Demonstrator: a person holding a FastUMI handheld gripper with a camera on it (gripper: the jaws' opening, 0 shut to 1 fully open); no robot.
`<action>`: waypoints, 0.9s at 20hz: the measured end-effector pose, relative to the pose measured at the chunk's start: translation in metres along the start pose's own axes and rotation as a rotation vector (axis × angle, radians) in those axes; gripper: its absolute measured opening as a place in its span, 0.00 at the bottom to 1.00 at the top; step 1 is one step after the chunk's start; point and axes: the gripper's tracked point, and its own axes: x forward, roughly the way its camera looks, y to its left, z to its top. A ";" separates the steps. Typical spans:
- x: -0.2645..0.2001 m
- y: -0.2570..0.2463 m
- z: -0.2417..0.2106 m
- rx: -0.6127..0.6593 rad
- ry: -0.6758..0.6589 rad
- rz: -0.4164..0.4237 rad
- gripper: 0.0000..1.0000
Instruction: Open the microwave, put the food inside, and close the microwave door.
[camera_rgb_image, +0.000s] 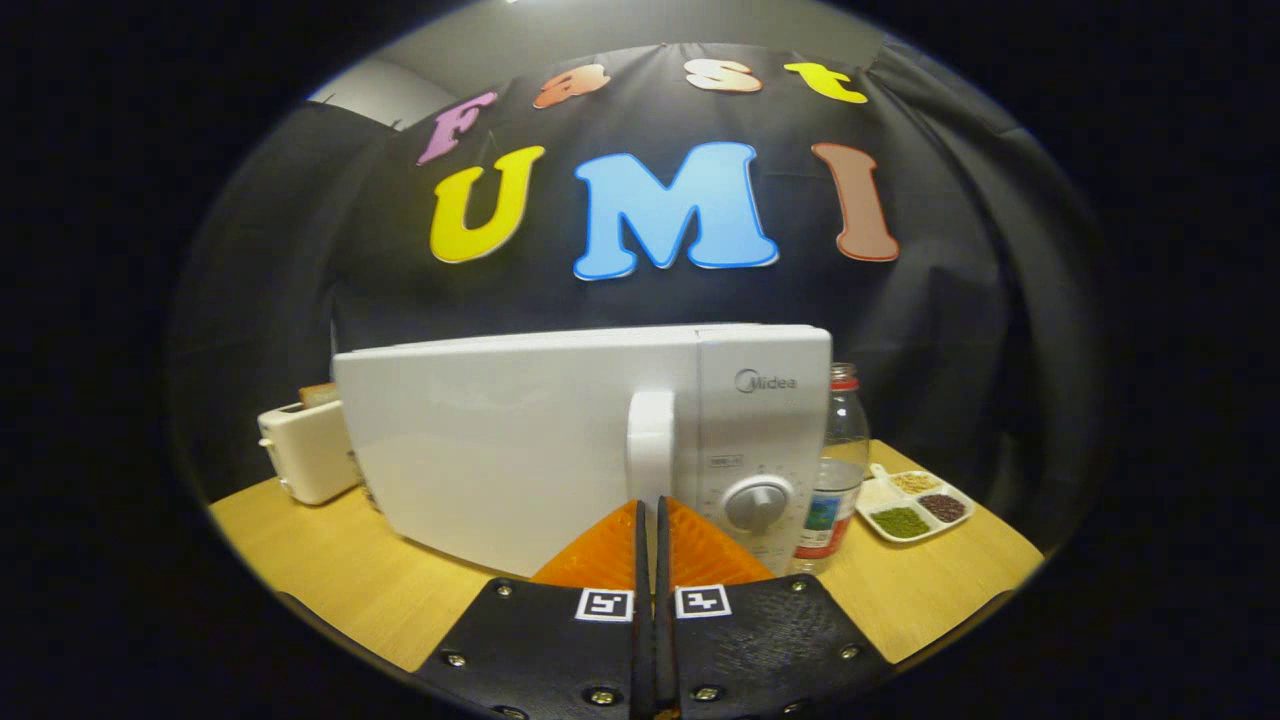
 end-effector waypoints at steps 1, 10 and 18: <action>-0.005 -0.009 0.001 -0.058 -0.014 -0.057 0.02; -0.016 -0.051 0.026 -0.138 -0.064 -0.283 0.01; 0.016 -0.018 0.021 -0.065 -0.029 -0.118 0.60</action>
